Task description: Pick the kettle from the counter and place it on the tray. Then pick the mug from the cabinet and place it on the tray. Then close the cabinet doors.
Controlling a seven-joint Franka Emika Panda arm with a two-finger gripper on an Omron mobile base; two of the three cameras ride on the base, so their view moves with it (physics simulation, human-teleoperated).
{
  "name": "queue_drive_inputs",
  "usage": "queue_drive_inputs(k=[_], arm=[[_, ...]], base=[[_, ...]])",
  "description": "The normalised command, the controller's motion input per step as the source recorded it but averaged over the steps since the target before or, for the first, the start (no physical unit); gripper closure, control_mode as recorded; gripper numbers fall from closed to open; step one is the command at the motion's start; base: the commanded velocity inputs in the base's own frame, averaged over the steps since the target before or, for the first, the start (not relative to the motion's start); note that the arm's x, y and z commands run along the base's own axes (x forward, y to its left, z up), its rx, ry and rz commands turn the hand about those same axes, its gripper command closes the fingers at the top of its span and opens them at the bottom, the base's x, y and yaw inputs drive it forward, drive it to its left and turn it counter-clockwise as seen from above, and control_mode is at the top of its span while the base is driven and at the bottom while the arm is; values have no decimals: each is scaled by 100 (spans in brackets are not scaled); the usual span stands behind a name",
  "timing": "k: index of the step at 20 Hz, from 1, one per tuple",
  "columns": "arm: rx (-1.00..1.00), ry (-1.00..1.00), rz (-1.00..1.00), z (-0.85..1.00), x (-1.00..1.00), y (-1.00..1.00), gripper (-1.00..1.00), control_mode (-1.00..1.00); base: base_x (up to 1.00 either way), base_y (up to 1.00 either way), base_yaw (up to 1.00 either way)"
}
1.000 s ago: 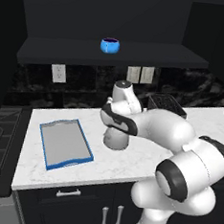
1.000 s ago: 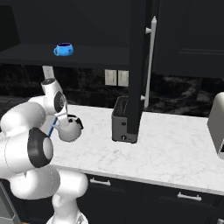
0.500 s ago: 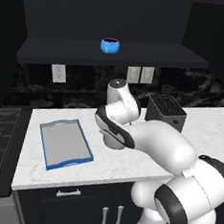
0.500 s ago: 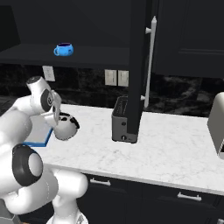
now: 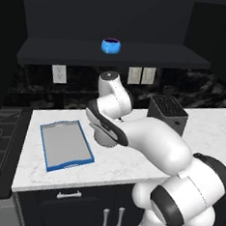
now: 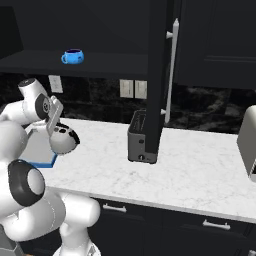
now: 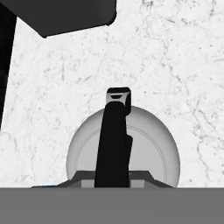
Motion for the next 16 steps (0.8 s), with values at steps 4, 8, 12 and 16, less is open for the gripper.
queue_drive_inputs(k=[4,8,12,16], arm=[[0,-9,0,0,0,69,100,-100],[0,-12,0,-11,14,66,100,-100],[0,-2,0,-10,13,59,100,-100],[0,0,0,-6,34,60,100,-100]], base=[[0,0,0],[0,0,0],[0,0,0],[0,0,0]])
